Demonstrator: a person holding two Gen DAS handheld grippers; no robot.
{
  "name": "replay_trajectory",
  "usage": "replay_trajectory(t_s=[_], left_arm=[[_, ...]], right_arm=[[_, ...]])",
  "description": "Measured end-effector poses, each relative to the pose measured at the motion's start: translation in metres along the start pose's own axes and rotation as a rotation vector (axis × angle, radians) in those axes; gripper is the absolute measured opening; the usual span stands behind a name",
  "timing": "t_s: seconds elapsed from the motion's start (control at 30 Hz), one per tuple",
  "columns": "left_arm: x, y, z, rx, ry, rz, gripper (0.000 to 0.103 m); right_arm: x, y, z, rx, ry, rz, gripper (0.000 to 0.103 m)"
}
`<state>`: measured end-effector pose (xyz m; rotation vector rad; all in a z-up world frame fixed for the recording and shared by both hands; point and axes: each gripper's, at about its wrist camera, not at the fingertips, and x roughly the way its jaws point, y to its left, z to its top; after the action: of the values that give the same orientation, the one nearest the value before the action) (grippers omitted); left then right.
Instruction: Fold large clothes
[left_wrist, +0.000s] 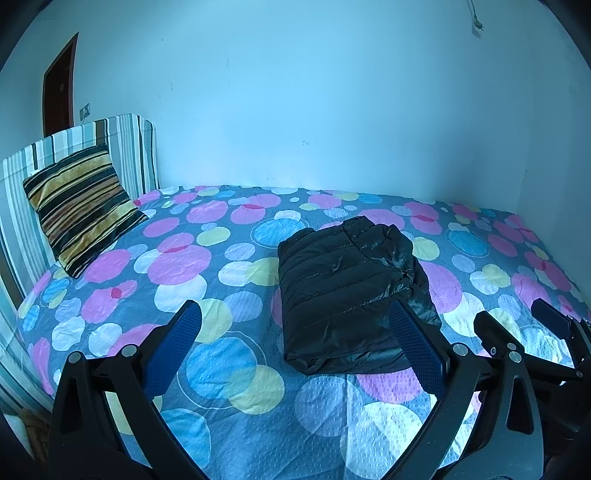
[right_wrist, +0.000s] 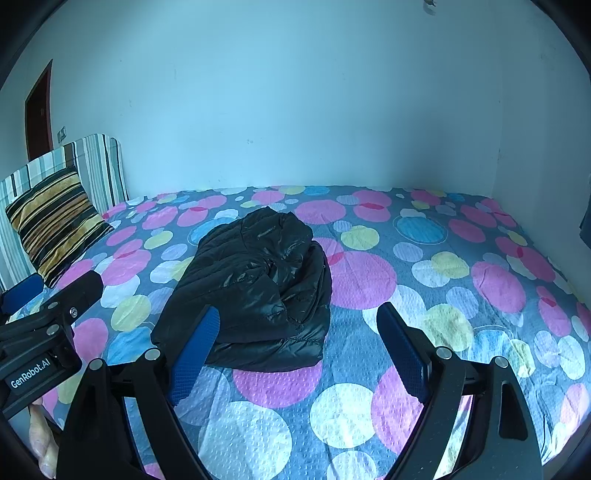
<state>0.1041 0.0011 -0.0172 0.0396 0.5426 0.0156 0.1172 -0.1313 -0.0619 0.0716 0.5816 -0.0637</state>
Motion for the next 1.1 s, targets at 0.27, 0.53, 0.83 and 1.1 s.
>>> replay_trajectory(t_s=[0.27, 0.53, 0.83, 1.1], left_arm=[[-0.005, -0.001, 0.0, -0.004, -0.008, 0.003, 0.101], [-0.009, -0.001, -0.001, -0.011, -0.007, 0.008, 0.101], [-0.011, 0.0, -0.004, -0.008, -0.012, -0.011, 0.101], [-0.006, 0.001, -0.006, -0.005, -0.008, 0.011, 0.101]], right_arm=[[-0.003, 0.001, 0.0, 0.0, -0.006, 0.002, 0.086], [-0.007, 0.002, 0.0, -0.001, -0.013, 0.001, 0.086], [-0.007, 0.004, -0.001, -0.002, -0.011, 0.0, 0.086], [-0.007, 0.005, -0.002, -0.007, -0.005, 0.0, 0.086]])
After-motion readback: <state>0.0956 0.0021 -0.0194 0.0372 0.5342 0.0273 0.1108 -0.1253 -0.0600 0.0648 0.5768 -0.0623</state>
